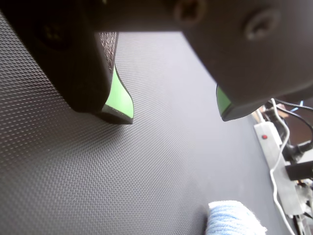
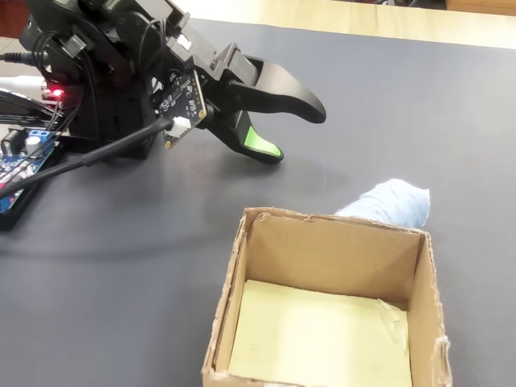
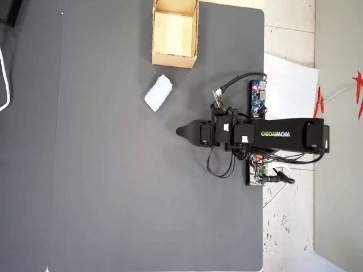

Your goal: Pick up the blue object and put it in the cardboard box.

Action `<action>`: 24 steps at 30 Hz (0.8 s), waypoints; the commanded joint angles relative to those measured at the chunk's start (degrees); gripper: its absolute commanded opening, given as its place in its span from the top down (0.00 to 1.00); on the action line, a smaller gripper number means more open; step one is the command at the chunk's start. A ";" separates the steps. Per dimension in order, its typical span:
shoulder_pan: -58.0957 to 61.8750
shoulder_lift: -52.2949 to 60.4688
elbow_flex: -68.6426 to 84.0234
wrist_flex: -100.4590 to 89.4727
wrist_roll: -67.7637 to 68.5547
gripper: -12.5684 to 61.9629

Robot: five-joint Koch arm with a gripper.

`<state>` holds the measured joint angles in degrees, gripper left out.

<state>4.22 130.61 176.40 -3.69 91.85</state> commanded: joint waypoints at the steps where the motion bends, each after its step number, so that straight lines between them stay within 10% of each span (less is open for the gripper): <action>1: 0.00 4.75 2.29 5.19 0.70 0.38; 24: -0.62 4.92 2.29 5.54 0.79 0.38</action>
<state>3.60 130.61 176.40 -3.69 91.85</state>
